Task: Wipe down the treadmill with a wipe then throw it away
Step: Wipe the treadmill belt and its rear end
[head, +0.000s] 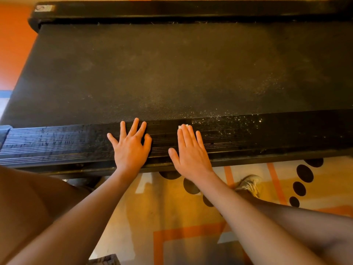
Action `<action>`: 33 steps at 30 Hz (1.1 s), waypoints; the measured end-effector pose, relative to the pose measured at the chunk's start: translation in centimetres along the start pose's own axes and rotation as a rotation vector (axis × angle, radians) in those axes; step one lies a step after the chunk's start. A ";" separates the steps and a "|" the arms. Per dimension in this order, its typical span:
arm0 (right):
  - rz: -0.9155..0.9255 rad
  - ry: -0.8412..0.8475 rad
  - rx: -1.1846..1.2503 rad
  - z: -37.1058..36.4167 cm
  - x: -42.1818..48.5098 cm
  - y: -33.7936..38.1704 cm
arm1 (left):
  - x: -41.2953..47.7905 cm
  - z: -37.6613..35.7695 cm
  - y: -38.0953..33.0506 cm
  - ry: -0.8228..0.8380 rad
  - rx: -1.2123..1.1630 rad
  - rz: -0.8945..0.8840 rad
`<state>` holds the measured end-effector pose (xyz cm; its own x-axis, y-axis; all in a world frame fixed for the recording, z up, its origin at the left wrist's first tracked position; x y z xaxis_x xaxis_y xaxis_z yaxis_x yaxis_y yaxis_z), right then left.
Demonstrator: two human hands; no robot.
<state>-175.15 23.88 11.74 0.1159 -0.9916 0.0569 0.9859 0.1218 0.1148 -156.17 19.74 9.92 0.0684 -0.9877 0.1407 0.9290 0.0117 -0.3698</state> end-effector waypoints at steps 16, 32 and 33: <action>0.024 -0.006 -0.023 0.0 0.4 -0.3 | 0.0 0.1 0.0 0.012 0.009 -0.008; 0.015 -0.007 -0.006 0.3 0.9 -1.4 | 0.0 -0.2 0.0 0.021 0.019 0.004; -0.002 0.001 -0.014 0.3 2.0 -1.6 | 0.0 -0.2 0.0 0.026 0.021 0.003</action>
<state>-176.54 21.74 11.96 0.1139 -0.9919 0.0559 0.9877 0.1191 0.1009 -156.22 19.69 9.73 0.0620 -0.9914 0.1154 0.9362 0.0177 -0.3511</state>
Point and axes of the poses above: each hand's wrist, its own x-axis towards the middle knuckle, its own z-axis out of the back of the hand, y = z × x, the point moved 7 cm from there along x, towards the middle knuckle, and after that the axes turned 14 degrees about -y, right-handed, at the moved point
